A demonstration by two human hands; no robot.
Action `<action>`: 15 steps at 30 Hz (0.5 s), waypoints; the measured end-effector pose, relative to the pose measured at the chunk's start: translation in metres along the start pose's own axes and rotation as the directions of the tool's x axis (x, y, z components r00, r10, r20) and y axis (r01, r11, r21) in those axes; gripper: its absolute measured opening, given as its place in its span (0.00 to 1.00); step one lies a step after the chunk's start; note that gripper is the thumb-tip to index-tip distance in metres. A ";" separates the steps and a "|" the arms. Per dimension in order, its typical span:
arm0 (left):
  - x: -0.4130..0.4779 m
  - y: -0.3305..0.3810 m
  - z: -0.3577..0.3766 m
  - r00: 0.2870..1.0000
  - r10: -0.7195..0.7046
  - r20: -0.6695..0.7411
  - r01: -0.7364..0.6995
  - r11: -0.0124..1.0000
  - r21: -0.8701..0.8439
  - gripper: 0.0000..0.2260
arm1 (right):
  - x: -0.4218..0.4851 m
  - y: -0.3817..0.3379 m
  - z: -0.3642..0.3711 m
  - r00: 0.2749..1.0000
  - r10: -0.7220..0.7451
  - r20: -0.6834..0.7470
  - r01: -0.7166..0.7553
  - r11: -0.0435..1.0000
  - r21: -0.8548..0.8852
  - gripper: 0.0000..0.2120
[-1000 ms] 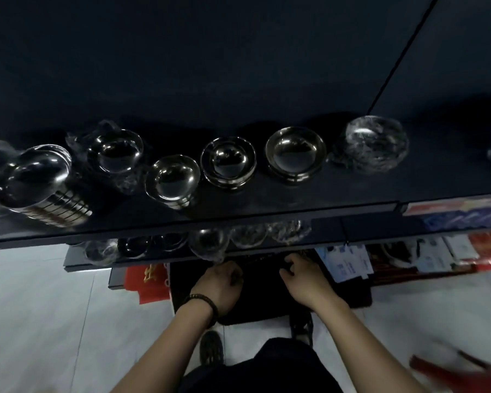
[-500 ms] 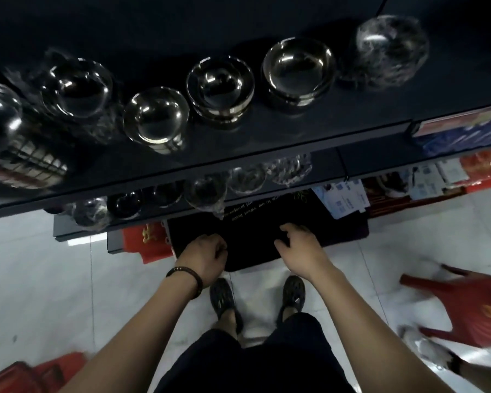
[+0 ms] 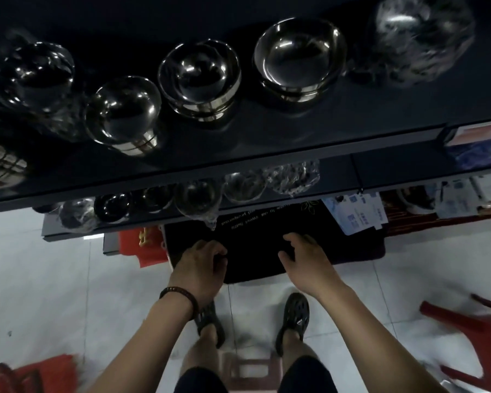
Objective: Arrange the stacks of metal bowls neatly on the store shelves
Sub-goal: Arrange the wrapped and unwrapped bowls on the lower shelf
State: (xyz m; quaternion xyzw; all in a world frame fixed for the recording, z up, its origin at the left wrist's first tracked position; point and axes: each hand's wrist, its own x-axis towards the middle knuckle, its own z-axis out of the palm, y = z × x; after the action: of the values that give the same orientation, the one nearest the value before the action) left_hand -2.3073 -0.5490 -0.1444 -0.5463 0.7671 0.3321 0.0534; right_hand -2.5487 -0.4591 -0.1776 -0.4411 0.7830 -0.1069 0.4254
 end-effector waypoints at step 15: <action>0.186 -0.056 0.093 0.870 0.414 -0.269 -0.418 0.907 0.047 0.07 | 0.170 0.036 0.040 0.836 -0.249 -0.488 0.262 0.964 -0.044 0.14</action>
State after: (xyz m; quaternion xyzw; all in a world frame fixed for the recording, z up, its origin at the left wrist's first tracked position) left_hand -2.3586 -0.6552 -0.3242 -0.4090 0.8644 0.2625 -0.1288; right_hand -2.5820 -0.5624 -0.3190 -0.4948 0.7976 -0.2805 0.2009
